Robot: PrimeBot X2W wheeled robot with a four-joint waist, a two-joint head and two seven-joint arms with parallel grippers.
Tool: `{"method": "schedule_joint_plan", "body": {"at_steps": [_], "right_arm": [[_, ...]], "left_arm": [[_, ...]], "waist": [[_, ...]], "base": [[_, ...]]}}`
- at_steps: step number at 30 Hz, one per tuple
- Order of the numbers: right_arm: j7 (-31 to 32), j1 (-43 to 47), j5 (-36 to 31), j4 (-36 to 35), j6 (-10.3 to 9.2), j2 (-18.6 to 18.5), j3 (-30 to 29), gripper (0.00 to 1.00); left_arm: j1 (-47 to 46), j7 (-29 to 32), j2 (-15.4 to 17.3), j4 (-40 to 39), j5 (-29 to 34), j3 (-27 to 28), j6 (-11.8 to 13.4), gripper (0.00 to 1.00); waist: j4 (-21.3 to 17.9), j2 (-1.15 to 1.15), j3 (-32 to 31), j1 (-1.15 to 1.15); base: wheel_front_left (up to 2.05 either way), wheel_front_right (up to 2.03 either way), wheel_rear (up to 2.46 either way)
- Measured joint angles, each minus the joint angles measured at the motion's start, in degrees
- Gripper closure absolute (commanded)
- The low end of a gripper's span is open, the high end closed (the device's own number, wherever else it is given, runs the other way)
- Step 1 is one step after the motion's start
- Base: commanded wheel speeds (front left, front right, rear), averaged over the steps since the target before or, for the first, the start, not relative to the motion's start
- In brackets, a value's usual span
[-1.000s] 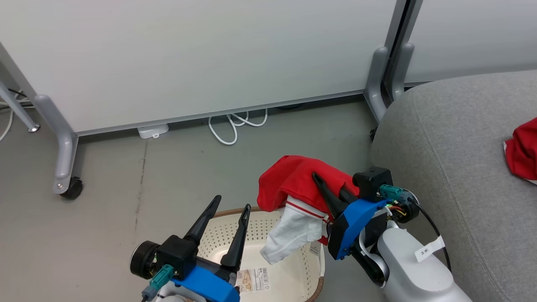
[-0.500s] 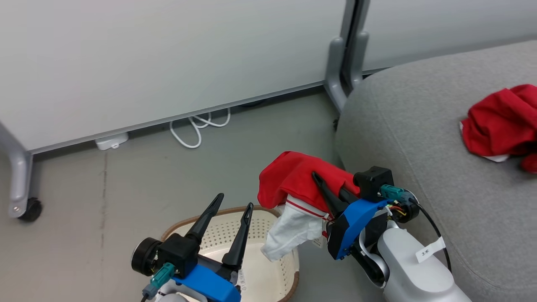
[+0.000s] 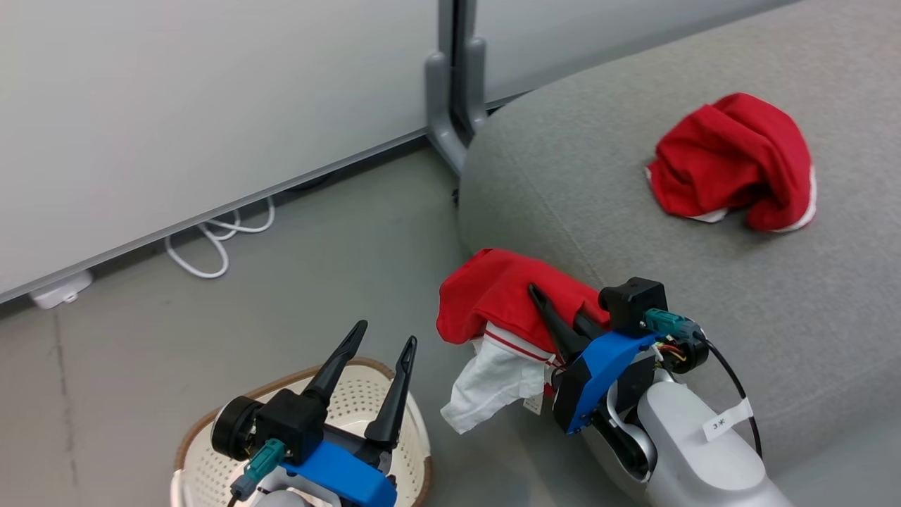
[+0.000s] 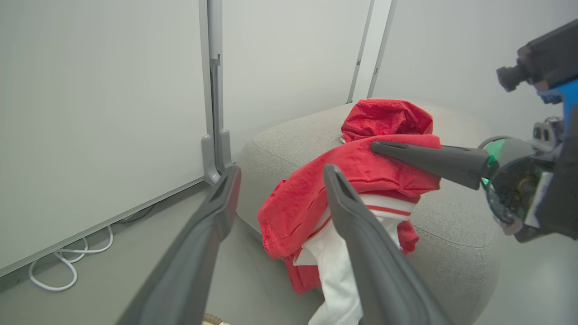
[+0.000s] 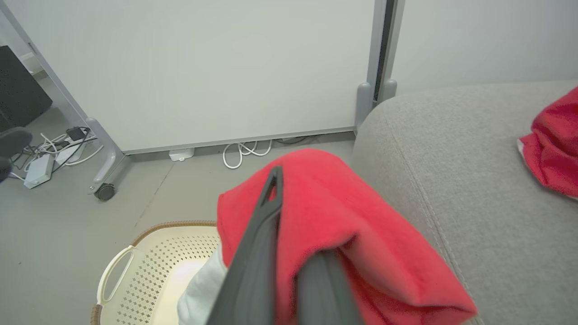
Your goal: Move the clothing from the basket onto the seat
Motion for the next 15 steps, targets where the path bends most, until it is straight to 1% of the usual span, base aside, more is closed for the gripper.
{"method": "schedule_joint_plan", "body": {"at_steps": [8,15], "right_arm": [[-0.2,0.7,-0.3,-0.2,0.00,0.0,-1.0,1.00],[-0.4,1.2,-0.3,-0.4,0.00,0.0,-1.6,1.00]], "left_arm": [[0.0,0.0,0.1,0.1,0.0,0.5,0.0,0.00],[0.0,0.0,0.4,0.1,0.0,0.5,0.0,0.00]], "waist": [[-5.7,0.00,0.8,0.00],[-8.0,0.00,1.5,0.00]], "base": [[0.00,0.00,0.00],[0.00,0.00,0.00]]}}
